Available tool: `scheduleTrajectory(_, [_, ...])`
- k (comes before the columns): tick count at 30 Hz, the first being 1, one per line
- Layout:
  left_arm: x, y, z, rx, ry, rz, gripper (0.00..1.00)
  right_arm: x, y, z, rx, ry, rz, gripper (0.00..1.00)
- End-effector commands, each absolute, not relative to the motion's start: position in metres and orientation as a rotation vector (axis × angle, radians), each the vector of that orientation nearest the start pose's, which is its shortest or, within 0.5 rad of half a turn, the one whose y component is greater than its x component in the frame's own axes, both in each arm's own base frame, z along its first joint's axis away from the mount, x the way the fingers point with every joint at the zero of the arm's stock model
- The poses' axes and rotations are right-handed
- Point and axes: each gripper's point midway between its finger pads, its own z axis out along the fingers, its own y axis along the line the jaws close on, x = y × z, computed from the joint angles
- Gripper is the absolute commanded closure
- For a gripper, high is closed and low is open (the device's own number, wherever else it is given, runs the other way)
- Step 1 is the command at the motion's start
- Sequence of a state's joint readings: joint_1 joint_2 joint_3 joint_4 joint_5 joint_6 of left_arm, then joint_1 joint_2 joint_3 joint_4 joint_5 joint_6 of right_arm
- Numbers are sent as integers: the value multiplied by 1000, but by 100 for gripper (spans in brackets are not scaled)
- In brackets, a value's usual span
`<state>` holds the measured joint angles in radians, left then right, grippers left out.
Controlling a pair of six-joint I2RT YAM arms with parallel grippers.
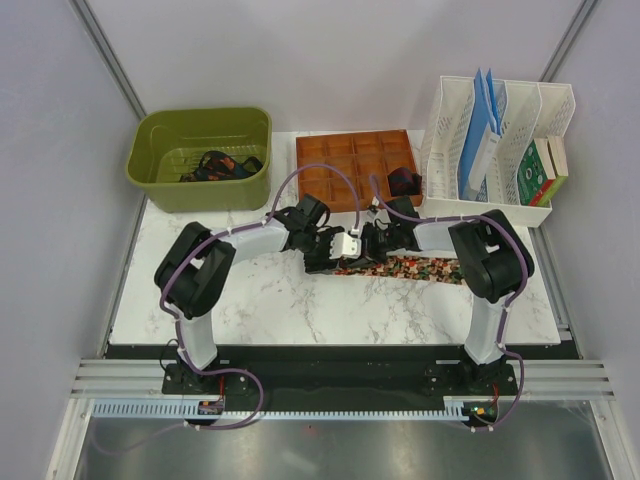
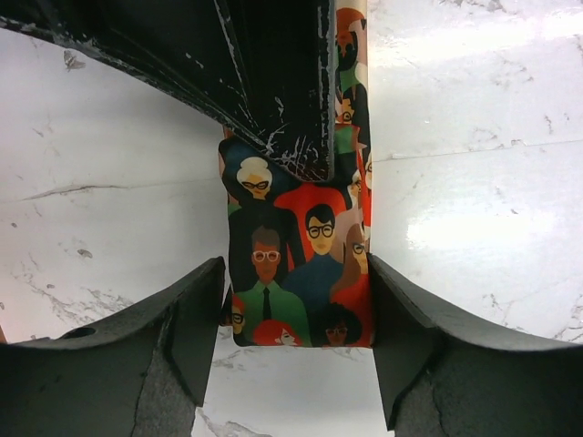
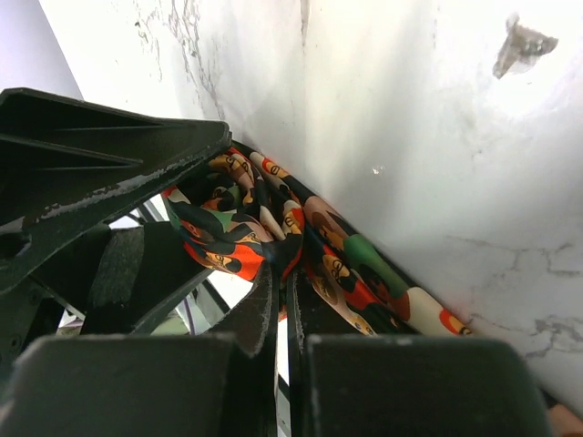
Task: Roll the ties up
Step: Roll the tie at the center of the board.
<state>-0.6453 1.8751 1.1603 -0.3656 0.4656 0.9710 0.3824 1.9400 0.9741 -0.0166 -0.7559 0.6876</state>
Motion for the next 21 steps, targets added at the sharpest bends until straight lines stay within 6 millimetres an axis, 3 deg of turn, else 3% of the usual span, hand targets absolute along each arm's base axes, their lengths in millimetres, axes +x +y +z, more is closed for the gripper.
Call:
scheduleTrajectory(1, [294,-273,13,2026,1652,-486,31,313,273,41,44,2654,1310,100])
scheduleTrajectory(3, [294,-273,12,2027,1654,-487,31,309,274,41,46,2660,1307,100])
scheduleTrajectory(6, [295,-274,15,2013,1662,-491,30,302,270,24,52,2705,1271,100])
scheduleTrajectory(10, [301,-278,43,1913,1652,-564,25,297,265,-5,54,2768,1229,100])
scheduleTrajectory(13, [304,-271,55,1870,1636,-593,25,294,263,-19,65,2802,1210,100])
scheduleTrajectory(21, [304,-274,59,1856,1626,-633,30,295,263,-25,73,2818,1206,100])
